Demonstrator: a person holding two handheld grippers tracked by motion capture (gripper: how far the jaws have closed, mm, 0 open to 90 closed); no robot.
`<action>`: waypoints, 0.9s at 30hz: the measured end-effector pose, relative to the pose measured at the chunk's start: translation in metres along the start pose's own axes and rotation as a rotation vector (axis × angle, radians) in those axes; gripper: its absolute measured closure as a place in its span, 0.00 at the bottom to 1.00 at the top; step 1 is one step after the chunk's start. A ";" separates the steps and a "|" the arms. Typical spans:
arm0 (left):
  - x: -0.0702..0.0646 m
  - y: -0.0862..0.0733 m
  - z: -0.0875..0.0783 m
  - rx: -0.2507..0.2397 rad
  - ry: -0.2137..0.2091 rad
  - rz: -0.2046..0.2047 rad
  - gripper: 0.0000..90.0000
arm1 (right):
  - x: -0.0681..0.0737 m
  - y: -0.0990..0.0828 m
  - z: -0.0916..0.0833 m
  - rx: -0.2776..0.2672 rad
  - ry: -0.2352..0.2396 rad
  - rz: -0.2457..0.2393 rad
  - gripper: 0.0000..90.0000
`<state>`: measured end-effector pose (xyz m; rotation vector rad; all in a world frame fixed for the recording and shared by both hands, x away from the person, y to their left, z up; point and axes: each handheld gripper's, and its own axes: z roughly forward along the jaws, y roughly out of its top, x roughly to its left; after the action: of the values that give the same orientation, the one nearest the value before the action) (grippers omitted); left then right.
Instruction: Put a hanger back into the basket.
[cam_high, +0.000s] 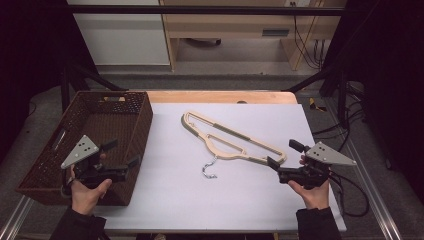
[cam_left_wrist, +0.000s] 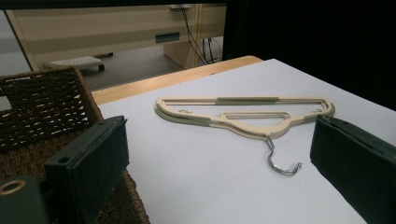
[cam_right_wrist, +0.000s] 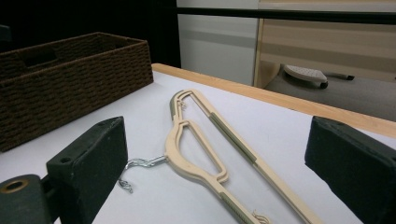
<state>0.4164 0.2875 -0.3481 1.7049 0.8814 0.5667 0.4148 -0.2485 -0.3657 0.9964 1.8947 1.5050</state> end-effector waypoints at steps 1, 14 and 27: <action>0.000 0.000 0.000 0.001 0.003 0.001 0.05 | 0.000 0.000 0.000 0.004 0.001 -0.002 0.07; 0.001 -0.002 0.001 0.015 0.000 0.014 0.05 | -0.001 0.000 0.024 0.106 0.033 -0.039 0.09; 0.001 -0.002 0.001 0.023 -0.001 0.025 0.05 | -0.002 -0.004 0.083 0.273 0.093 -0.102 0.17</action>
<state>0.4173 0.2877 -0.3499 1.7383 0.8704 0.5745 0.4792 -0.2019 -0.3900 0.9424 2.2264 1.2786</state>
